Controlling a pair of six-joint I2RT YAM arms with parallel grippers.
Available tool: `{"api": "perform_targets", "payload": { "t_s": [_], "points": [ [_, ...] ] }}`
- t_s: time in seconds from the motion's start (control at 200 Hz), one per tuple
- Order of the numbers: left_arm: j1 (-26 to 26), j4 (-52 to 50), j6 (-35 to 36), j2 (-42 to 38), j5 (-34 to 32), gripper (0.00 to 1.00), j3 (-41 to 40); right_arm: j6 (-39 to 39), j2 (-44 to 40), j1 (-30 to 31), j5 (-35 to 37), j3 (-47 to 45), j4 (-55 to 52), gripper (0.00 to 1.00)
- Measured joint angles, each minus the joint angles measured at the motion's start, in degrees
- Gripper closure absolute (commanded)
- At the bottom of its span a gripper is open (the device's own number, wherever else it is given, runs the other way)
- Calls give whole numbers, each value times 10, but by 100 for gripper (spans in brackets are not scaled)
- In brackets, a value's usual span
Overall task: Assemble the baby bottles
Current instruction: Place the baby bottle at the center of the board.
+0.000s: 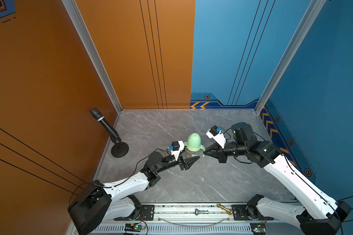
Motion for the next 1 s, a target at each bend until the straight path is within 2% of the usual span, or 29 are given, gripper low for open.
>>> {"api": "perform_targets", "payload": {
  "t_s": [0.095,0.135,0.19,0.235,0.36,0.416,0.481,0.591,0.661,0.741,0.856,0.956,1.001],
  "points": [
    [-3,20,2,12,2,78,0,3,-17,3,13,-15,12,100],
    [-3,30,3,19,2,78,0,5,-20,3,16,-17,14,87],
    [-4,42,4,26,2,78,0,9,-21,1,17,-17,14,78],
    [-5,52,12,31,2,78,0,21,-18,-4,11,-16,14,64],
    [-10,70,24,41,11,79,0,38,-5,-23,-33,-16,15,58],
    [-10,74,25,41,14,79,0,39,0,-28,-54,-16,17,62],
    [-10,79,24,42,19,79,1,35,1,-29,-72,-16,19,71],
    [-9,81,7,44,28,79,4,21,-4,-31,-88,-16,23,77],
    [-7,82,-12,47,38,79,11,7,-11,-33,-93,-20,26,85],
    [-5,86,-28,55,49,79,17,-8,-21,-35,-93,-27,34,87],
    [-5,100,-38,64,59,78,20,-14,-28,-35,-93,-32,37,98],
    [-5,100,-44,72,66,69,26,-17,-36,-37,-90,-39,43,100],
    [-5,102,-44,75,67,58,28,-17,-44,-37,-87,-47,53,100]
  ]
}}
